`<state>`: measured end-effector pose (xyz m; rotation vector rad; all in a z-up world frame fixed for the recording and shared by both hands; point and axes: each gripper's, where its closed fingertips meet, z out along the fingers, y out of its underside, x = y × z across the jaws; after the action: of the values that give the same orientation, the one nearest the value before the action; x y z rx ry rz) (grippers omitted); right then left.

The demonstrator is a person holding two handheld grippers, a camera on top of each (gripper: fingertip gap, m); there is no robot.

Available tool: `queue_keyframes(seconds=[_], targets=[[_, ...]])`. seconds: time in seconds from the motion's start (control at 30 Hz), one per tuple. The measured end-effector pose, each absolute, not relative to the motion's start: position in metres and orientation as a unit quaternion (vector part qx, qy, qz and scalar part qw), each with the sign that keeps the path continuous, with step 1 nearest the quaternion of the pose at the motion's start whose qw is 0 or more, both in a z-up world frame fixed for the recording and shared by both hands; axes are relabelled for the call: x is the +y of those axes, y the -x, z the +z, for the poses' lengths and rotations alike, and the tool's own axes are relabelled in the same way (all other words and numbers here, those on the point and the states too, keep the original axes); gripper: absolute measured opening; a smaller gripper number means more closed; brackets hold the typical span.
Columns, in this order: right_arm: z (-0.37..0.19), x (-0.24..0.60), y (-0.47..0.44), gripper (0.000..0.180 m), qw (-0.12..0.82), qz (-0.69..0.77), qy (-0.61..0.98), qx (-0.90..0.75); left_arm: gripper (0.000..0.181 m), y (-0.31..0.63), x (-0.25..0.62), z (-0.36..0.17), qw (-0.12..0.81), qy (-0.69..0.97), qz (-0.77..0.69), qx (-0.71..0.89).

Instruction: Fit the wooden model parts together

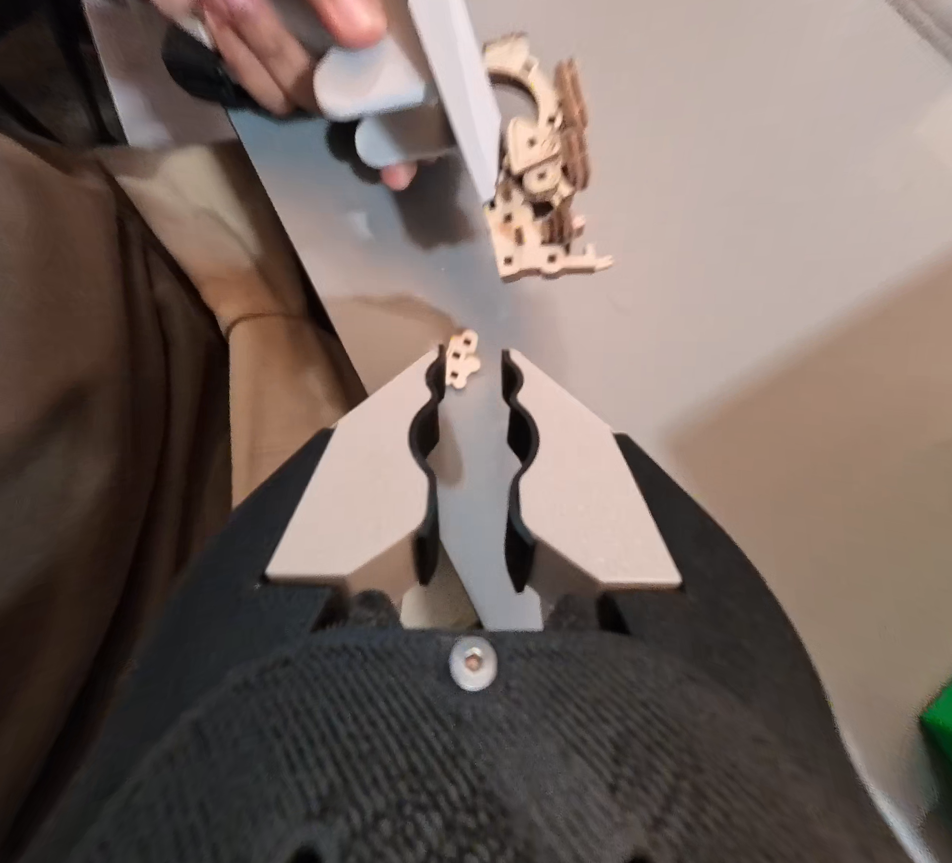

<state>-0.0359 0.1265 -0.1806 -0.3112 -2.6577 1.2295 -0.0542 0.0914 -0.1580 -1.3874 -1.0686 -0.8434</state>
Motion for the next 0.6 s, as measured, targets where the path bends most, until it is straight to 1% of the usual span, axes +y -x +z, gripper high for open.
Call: queue_keyframes(seconds=[0.13,0.23,0.33,0.47,0.6], targets=[[-0.137,0.125,0.049,0.021,0.154,0.503,0.119,-0.842,0.005,0.05,0.095,-0.161,0.555,0.609,-0.35,-0.445],[-0.12,0.119,0.049,0.023,0.194,0.529,0.111,-0.819,0.005,0.043,0.1,-0.161,0.55,0.617,-0.357,-0.435],[-0.117,0.11,0.044,0.02,0.214,0.527,0.094,-0.817,0.005,0.035,0.107,-0.157,0.549,0.603,-0.388,-0.428],[-0.134,0.105,0.042,0.017,0.205,0.493,0.087,-0.841,0.005,0.031,0.11,-0.157,0.547,0.609,-0.388,-0.424],[-0.135,0.102,0.04,0.018,0.197,0.494,0.09,-0.842,0.005,0.031,0.11,-0.157,0.547,0.61,-0.388,-0.423]])
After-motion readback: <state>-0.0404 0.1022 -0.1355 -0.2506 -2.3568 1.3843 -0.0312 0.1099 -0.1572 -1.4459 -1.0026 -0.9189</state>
